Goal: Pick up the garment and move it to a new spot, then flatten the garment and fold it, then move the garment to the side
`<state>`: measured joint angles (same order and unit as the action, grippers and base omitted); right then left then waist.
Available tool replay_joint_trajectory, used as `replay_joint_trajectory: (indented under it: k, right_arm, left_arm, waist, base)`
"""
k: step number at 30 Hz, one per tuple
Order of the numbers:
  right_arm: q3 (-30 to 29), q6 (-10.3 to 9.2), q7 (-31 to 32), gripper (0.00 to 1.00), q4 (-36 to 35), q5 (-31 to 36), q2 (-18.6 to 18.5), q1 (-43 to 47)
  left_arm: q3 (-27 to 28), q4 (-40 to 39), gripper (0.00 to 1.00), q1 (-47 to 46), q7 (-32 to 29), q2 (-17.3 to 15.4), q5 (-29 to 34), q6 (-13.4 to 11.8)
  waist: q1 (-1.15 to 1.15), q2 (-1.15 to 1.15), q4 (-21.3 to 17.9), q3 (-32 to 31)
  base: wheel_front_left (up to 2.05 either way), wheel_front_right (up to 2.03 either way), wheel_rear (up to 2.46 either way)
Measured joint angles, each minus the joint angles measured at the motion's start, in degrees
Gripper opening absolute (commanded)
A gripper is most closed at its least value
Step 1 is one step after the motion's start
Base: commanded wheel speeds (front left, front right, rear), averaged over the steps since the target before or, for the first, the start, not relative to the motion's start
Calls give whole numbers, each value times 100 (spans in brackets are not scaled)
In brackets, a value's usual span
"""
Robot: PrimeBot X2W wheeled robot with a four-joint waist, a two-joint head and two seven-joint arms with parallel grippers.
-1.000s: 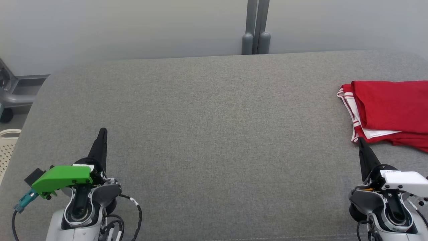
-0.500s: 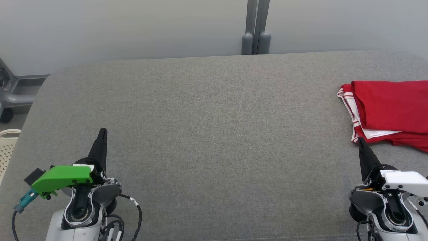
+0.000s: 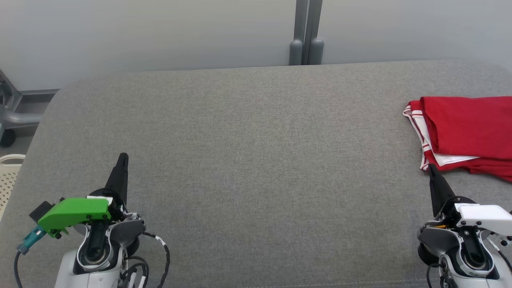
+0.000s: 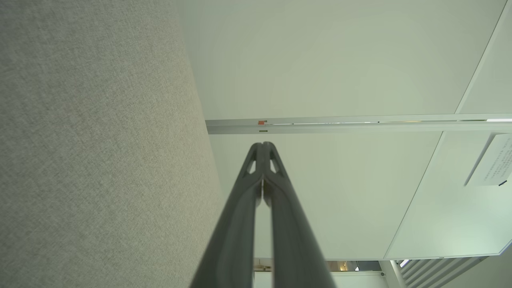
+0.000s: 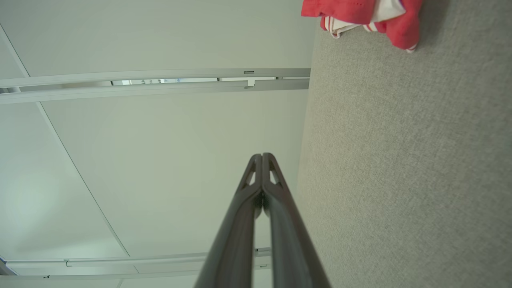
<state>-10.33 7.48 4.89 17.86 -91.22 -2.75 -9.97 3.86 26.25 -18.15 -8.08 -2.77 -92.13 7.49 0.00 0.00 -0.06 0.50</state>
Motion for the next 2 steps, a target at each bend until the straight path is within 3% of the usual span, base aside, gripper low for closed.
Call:
replay_joint_trajectory:
  k: [2]
  right_arm:
    - [0, 0, 0, 0, 0, 0, 0, 0]
  left_arm:
    - [0, 0, 0, 0, 0, 0, 0, 0]
  waist:
    - [0, 0, 0, 0]
  base:
    - [0, 0, 0]
